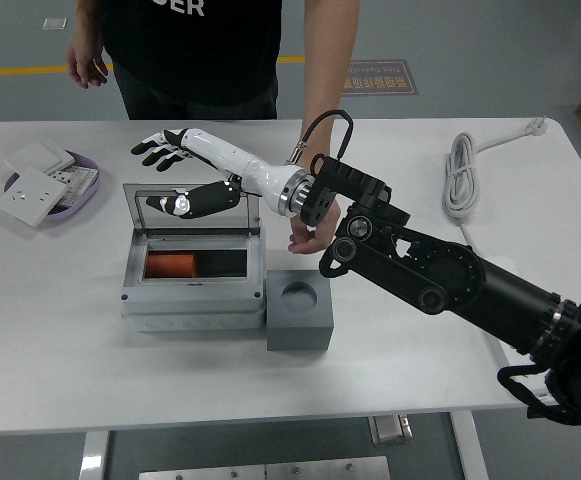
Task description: Pick up the cylinder from the cube,place it in the box,flap close box
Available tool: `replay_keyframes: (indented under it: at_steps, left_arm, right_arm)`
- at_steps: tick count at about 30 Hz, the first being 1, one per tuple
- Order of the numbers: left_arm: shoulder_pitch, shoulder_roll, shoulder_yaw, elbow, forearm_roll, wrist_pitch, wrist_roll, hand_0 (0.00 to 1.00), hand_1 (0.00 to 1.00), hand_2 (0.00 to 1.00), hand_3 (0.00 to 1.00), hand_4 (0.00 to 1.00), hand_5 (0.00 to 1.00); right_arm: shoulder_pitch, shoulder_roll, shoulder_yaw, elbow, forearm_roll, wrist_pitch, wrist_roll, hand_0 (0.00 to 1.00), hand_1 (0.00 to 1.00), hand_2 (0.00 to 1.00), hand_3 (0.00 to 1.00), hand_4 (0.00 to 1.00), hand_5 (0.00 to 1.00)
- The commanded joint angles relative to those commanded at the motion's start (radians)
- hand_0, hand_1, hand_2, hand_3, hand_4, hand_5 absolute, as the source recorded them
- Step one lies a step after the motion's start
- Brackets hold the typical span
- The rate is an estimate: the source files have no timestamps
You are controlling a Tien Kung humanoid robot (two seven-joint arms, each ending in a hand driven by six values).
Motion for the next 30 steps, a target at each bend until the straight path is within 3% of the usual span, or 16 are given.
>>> replay_keyframes:
  at_steps: [15, 20, 30]
  left_arm:
    - [-0.003, -0.001, 0.002, 0.0, 0.001, -0.005, -0.003, 0.923, 0.852, 0.854, 0.951, 0.002, 0.002]
    - [-0.003, -0.001, 0.0, 0.0, 0.002, -0.006, -0.004, 0.923, 0.852, 0.854, 0.951, 0.002, 0.002]
    - [-0.001, -0.004, 0.002, 0.0, -0.001, -0.008, -0.007, 0.923, 0.852, 0.854, 0.951, 0.002, 0.002]
  right_arm:
    - [0.017, -0.002, -0.015, -0.147, 0.029, -0.009, 0.024, 0.846, 0.724, 0.741, 0.806, 0.706, 0.229]
    - [0.007, -0.019, -0.024, -0.137, 0.028, -0.012, 0.023, 0.839, 0.722, 0.74, 0.804, 0.703, 0.23]
    - [-0.029, -0.072, -0.051, -0.048, 0.004, -0.019, 0.018, 0.835, 0.719, 0.738, 0.804, 0.702, 0.229]
